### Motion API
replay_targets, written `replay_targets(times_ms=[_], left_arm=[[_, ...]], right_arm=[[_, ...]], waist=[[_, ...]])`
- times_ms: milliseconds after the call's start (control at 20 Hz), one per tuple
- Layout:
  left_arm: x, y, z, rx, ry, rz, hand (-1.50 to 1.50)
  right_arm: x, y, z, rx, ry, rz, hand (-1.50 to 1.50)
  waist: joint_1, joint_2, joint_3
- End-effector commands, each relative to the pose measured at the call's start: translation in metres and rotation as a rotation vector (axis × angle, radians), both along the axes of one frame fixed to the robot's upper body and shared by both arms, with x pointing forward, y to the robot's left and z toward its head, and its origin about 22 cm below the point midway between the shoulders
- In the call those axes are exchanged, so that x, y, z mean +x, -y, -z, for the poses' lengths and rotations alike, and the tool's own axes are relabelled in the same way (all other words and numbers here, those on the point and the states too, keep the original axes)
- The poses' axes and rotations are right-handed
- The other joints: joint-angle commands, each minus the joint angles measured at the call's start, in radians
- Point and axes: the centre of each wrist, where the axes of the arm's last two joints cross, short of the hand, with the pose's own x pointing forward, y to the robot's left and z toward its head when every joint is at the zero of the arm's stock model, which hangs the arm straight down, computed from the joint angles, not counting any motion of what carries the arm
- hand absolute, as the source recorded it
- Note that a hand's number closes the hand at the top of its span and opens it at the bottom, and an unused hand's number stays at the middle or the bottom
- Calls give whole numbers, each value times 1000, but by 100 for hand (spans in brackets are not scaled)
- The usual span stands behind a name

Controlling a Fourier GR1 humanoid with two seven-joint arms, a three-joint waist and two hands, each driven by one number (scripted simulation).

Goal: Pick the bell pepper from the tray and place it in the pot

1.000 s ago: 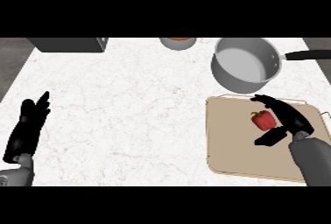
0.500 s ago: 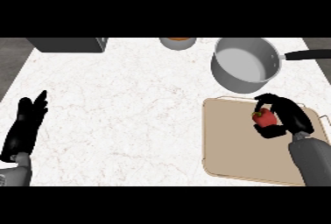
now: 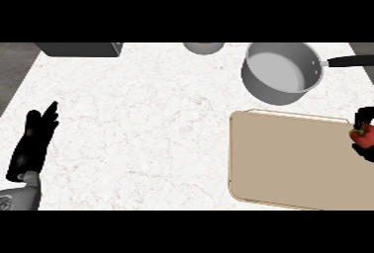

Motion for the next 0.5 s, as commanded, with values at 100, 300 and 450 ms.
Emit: replay_targets(times_ms=[100,300,450], left_arm=[[8,8,-13,12,38,35,0],[14,9,-11,11,30,25,0],[10,7,-1,-18,3,20,0]], right_arm=[[-39,101,-66,-153,46,40,150],[-50,129,-103,-146,223,42,150],[-50,138,-127,-20,423,24,150]], waist=[[31,16,8],[23,12,7],[14,5,5]])
